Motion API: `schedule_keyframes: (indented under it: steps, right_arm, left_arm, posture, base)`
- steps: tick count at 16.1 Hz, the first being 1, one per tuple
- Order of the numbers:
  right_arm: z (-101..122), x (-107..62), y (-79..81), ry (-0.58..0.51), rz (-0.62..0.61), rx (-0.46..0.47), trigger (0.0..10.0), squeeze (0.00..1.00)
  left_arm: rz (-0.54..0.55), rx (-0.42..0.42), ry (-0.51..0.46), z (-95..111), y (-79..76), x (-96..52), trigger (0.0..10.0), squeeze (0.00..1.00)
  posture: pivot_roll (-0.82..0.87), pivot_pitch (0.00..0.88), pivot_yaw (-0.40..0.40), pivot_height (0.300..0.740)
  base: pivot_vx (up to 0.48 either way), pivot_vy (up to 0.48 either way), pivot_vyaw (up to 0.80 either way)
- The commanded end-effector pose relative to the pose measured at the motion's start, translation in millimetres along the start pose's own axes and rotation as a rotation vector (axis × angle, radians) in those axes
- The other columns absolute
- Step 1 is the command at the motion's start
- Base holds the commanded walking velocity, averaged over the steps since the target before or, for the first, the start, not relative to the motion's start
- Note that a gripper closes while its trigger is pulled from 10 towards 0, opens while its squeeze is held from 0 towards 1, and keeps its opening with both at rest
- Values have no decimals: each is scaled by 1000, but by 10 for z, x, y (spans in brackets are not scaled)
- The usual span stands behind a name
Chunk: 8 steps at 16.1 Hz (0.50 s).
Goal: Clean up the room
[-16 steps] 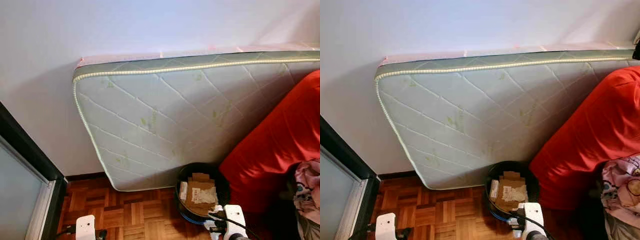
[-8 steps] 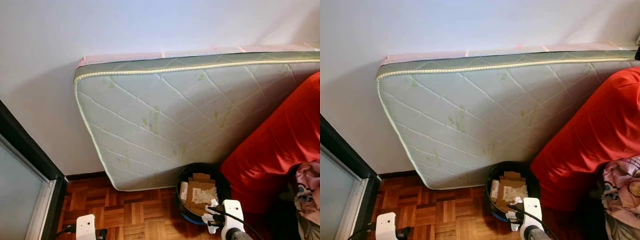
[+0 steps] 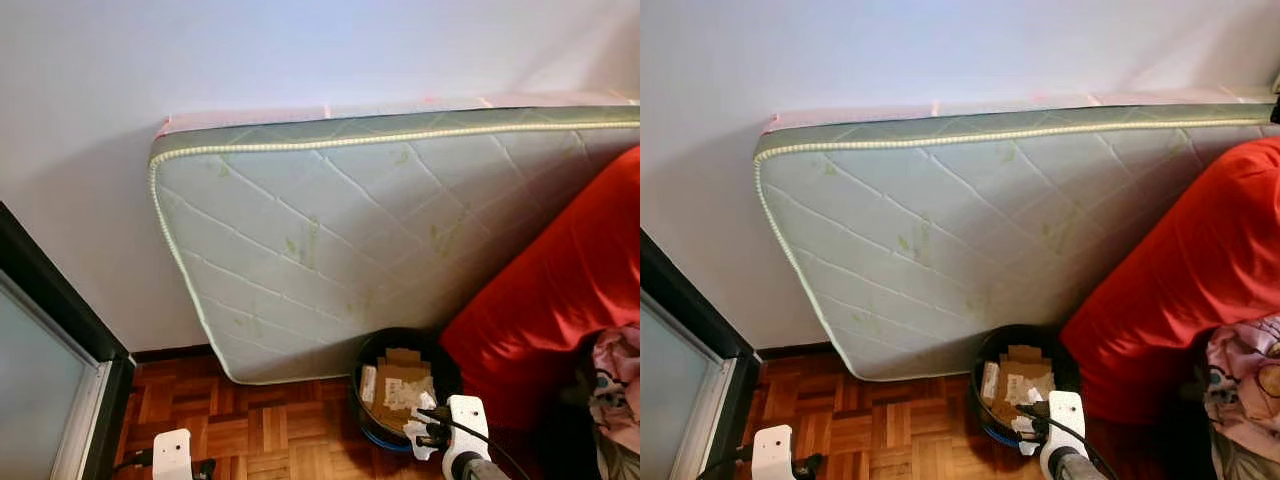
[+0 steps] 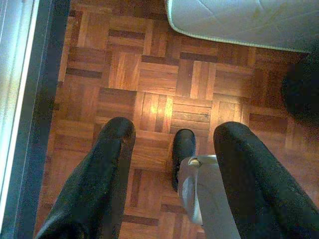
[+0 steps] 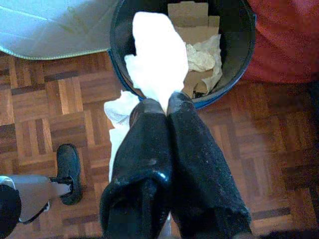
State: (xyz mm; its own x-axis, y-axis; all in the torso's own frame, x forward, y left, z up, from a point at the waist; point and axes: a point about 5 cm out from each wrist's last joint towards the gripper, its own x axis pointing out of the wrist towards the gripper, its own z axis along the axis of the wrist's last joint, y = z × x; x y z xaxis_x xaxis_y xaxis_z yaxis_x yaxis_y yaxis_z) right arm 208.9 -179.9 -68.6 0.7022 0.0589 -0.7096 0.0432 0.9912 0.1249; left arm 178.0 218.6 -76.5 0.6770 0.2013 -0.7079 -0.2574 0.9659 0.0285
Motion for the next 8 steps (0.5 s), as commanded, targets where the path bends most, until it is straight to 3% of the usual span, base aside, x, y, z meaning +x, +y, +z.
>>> schedule_keyframes:
  steps: [1, 8]
  right_arm:
    - [56, 14, 9, -22, -2, 9, 10000, 0]
    - [93, 20, 14, -42, -3, 22, 10000, 0]
  left_arm:
    - [4, -7, 23, -36, 18, -7, 10000, 0]
    - [-4, 0, 28, -48, 8, -10, 10000, 0]
  posture:
    - [25, 67, -45, 740]
    - [22, 68, -45, 740]
  base:
    - [262, 0, 0]
    - [268, 0, 0]
